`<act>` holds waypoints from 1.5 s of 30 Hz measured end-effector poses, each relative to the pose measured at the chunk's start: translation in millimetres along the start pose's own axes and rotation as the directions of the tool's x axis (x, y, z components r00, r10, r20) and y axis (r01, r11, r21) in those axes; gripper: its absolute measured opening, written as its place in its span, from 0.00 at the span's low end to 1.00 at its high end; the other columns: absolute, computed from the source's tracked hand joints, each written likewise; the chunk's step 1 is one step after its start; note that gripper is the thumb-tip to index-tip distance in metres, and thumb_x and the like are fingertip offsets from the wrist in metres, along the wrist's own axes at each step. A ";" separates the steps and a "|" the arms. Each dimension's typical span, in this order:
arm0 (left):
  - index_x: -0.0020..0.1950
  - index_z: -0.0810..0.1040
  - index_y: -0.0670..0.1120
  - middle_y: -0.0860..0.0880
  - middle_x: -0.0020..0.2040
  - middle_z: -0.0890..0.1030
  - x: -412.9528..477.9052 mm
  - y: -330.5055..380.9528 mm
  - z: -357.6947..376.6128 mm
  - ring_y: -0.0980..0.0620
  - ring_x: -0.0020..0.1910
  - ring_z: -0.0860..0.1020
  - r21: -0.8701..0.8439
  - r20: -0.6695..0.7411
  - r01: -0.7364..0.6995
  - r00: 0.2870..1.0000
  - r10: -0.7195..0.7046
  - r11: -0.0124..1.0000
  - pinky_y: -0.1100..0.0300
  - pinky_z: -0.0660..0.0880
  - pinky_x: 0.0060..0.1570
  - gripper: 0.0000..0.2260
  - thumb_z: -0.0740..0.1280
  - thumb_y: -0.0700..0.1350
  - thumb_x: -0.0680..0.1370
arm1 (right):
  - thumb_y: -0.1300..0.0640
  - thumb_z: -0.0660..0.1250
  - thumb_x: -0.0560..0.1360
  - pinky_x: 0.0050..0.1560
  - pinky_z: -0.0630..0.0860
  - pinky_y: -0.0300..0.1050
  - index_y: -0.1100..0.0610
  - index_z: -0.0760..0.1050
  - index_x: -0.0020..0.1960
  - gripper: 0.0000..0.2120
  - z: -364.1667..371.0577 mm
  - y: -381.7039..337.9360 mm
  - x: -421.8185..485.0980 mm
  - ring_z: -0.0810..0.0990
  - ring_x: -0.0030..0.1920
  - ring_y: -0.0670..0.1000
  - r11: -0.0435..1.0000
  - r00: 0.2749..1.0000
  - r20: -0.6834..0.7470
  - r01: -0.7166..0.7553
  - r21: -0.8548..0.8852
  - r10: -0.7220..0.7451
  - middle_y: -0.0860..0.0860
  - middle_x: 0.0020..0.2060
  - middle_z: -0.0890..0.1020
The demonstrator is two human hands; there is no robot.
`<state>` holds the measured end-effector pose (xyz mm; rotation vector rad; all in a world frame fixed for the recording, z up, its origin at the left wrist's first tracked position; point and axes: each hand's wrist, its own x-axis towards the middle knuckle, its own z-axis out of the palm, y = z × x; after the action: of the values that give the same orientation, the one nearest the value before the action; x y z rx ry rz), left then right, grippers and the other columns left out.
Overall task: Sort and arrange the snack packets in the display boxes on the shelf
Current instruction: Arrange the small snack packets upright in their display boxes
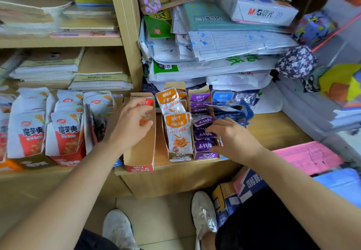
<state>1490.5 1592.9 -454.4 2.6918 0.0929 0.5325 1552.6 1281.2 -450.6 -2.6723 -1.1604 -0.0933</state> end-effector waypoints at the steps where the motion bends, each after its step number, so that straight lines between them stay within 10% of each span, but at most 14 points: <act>1: 0.64 0.82 0.48 0.49 0.66 0.77 -3.7 7.4 -0.4 0.47 0.65 0.75 -0.023 -0.005 0.003 1.000 -0.003 1.000 0.43 0.73 0.66 0.17 0.75 0.44 0.75 | 0.54 0.80 0.66 0.44 0.80 0.54 0.55 0.80 0.60 0.24 3.3 -0.6 2.3 0.74 0.52 0.54 0.999 1.000 0.024 0.017 -0.035 -0.017 0.49 0.50 0.80; 7: 0.58 0.84 0.53 0.56 0.53 0.82 -29.6 70.9 17.2 0.56 0.55 0.75 -0.132 0.134 -0.286 0.944 0.303 0.949 0.53 0.75 0.58 0.10 0.71 0.50 0.77 | 0.57 0.76 0.70 0.35 0.77 0.52 0.58 0.80 0.43 0.06 12.6 0.3 13.8 0.75 0.44 0.56 0.998 0.996 -0.086 0.025 -0.055 -0.030 0.51 0.37 0.80; 17: 0.68 0.79 0.50 0.55 0.64 0.78 -47.8 81.1 58.2 0.54 0.63 0.70 -0.190 0.362 -0.440 0.800 0.479 0.878 0.53 0.73 0.64 0.15 0.66 0.44 0.81 | 0.60 0.76 0.71 0.27 0.75 0.47 0.58 0.77 0.36 0.09 14.7 7.6 8.0 0.75 0.26 0.54 0.996 0.958 -0.277 -0.061 0.063 0.076 0.50 0.27 0.78; 23: 0.71 0.76 0.49 0.51 0.65 0.78 -27.4 63.9 36.6 0.51 0.63 0.74 0.025 0.043 -0.334 0.942 0.332 0.942 0.52 0.71 0.64 0.26 0.76 0.49 0.73 | 0.60 0.76 0.72 0.36 0.80 0.48 0.56 0.82 0.45 0.04 12.9 -3.2 5.6 0.79 0.34 0.47 0.973 0.979 -0.195 -0.006 0.232 0.052 0.48 0.37 0.82; 26: 0.77 0.67 0.49 0.49 0.70 0.74 -8.8 50.4 31.1 0.46 0.68 0.70 0.182 0.134 -0.208 0.974 0.185 0.961 0.47 0.65 0.66 0.42 0.78 0.59 0.68 | 0.58 0.77 0.71 0.45 0.79 0.43 0.54 0.83 0.55 0.13 14.2 -12.8 5.0 0.77 0.42 0.43 0.954 0.997 -0.066 0.049 0.295 -0.030 0.47 0.45 0.82; 32: 0.66 0.78 0.49 0.52 0.56 0.79 7.8 44.0 26.6 0.50 0.54 0.77 0.047 0.051 -0.137 0.990 0.135 0.989 0.55 0.70 0.53 0.30 0.81 0.55 0.66 | 0.49 0.73 0.74 0.56 0.75 0.45 0.42 0.74 0.70 0.24 19.4 -25.8 -2.7 0.70 0.55 0.49 0.976 0.966 0.233 0.062 0.207 -0.111 0.46 0.53 0.70; 39: 0.59 0.77 0.46 0.50 0.54 0.76 15.2 39.6 23.2 0.49 0.49 0.79 -0.153 -0.126 -0.069 0.991 0.050 0.986 0.46 0.81 0.43 0.21 0.79 0.47 0.70 | 0.43 0.65 0.77 0.62 0.72 0.50 0.39 0.68 0.73 0.24 14.0 -32.9 -8.1 0.65 0.58 0.50 0.985 0.934 0.327 0.107 0.135 -0.146 0.46 0.58 0.65; 45: 0.64 0.75 0.49 0.51 0.56 0.74 16.8 45.6 23.1 0.53 0.53 0.76 -0.143 -0.015 -0.073 0.997 0.071 0.987 0.52 0.79 0.46 0.24 0.78 0.46 0.71 | 0.42 0.64 0.78 0.66 0.68 0.46 0.40 0.63 0.76 0.27 10.5 -35.9 -12.3 0.64 0.61 0.48 0.990 0.923 0.363 0.090 0.109 -0.124 0.45 0.61 0.66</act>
<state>1514.2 1544.9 -450.3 2.5597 -0.0392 0.5524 1517.7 1298.6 -456.2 -2.6133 -1.3791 0.4547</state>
